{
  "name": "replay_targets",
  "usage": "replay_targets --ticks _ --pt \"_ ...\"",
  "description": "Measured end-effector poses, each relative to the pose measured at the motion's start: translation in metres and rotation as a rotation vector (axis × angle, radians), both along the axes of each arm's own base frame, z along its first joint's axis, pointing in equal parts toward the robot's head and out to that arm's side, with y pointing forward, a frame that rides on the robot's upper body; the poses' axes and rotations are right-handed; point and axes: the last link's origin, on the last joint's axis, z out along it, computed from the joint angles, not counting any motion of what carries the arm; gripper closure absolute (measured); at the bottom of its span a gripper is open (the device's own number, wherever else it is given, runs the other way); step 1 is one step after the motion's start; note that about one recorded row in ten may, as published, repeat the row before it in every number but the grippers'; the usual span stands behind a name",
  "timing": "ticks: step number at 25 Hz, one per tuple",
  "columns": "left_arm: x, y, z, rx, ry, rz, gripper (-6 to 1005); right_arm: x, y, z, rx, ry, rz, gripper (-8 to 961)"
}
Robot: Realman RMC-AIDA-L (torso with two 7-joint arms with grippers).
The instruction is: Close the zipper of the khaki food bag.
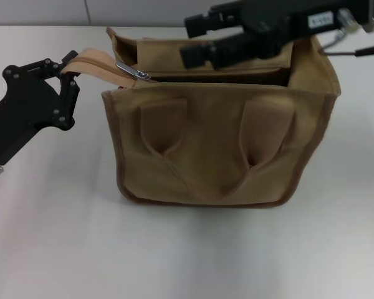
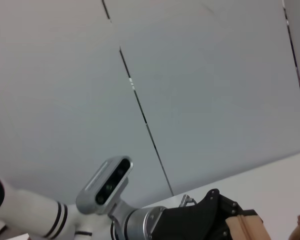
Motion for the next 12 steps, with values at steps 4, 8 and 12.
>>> replay_targets --ticks 4,8,12 --pt "0.002 -0.001 0.001 0.0 -0.01 -0.013 972 -0.013 0.008 -0.004 -0.053 -0.044 -0.088 163" --pt "0.003 -0.002 0.002 0.003 -0.017 -0.021 972 -0.023 0.014 -0.016 -0.157 -0.097 -0.191 163" --pt "0.003 -0.002 0.002 0.004 -0.019 -0.021 971 -0.026 0.02 -0.029 -0.2 -0.14 -0.275 163"
